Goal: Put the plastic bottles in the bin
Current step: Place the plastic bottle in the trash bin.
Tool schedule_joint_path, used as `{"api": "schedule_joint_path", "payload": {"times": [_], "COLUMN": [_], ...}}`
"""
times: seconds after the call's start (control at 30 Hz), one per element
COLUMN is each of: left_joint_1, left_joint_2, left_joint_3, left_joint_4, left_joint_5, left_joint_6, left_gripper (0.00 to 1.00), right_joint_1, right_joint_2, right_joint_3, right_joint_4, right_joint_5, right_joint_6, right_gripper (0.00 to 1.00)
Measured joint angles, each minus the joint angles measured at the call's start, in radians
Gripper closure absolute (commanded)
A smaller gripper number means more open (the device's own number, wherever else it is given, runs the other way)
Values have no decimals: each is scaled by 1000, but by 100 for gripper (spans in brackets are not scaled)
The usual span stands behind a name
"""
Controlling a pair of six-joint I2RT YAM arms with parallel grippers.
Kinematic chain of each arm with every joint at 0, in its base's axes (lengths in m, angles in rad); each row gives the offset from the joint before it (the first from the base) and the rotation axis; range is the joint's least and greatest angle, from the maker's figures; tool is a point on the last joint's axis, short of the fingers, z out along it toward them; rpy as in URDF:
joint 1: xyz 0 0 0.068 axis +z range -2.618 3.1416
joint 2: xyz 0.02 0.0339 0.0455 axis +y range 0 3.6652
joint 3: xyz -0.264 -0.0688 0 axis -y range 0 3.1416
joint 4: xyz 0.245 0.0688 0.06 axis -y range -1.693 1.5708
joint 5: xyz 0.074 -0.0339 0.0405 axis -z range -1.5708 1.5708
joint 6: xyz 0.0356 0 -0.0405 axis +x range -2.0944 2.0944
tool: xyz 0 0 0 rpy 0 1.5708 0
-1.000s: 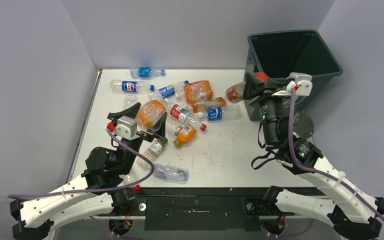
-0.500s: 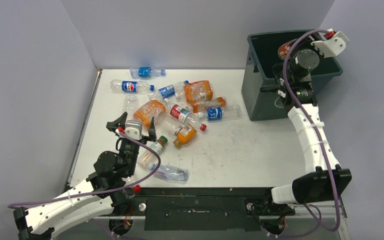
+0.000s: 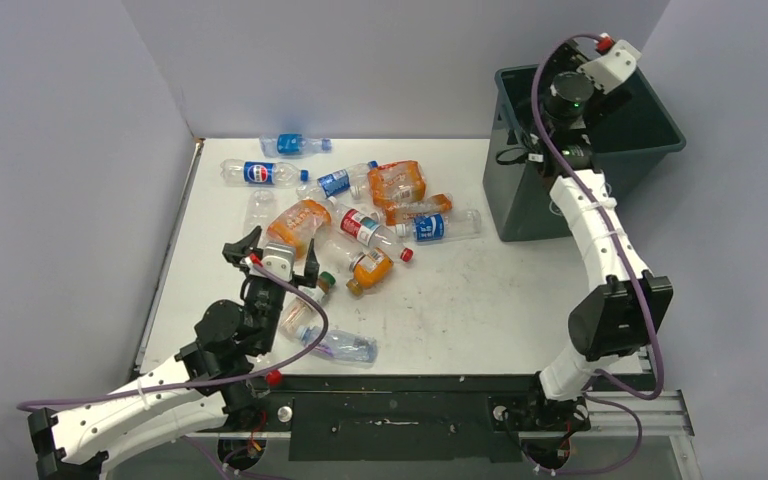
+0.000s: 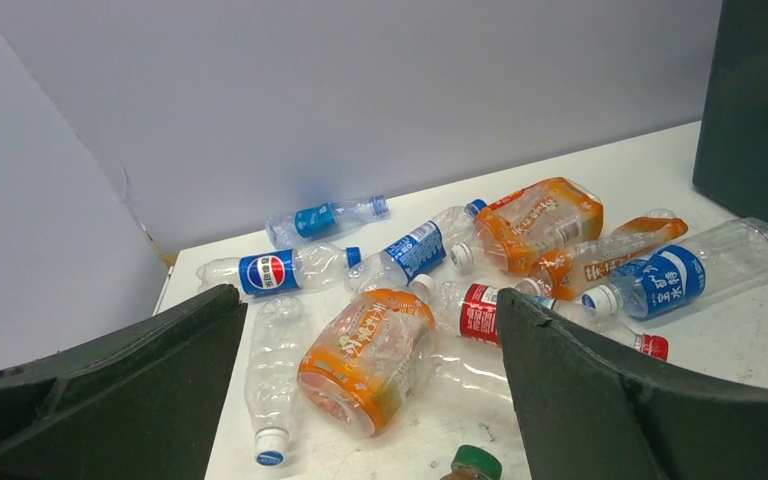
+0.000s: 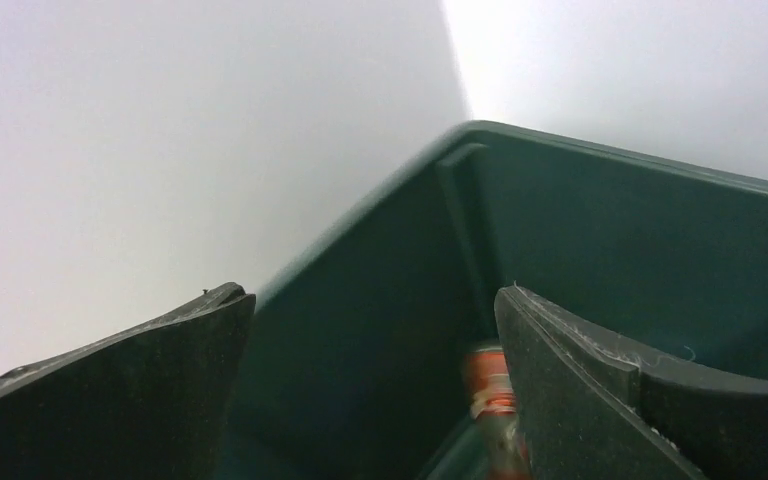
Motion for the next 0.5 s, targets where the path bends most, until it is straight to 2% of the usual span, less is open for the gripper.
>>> {"api": "schedule_joint_path", "payload": {"times": [0.13,0.23,0.3,0.5], "left_joint_1": [-1,-4,-4,-19], "left_joint_2": [28,49,56,55], "left_joint_3": [11,19,20,19], "left_joint_4": [-18,-24,-29,-42], "left_joint_5": [-11,-19,-24,-23], "left_joint_6": [-10,-22,-26,-18], "left_gripper": [4,4,4,4], "right_joint_1": [163,282,328,389], "right_joint_2": [-31,-116,-206,-453], "right_joint_3": [63,16,-74,-494], "right_joint_4": [8,16,29,110], "right_joint_5": [-15,-91,-158,-391], "right_joint_6": [-40,-17,24,199], "right_gripper": [4,4,4,4]}}
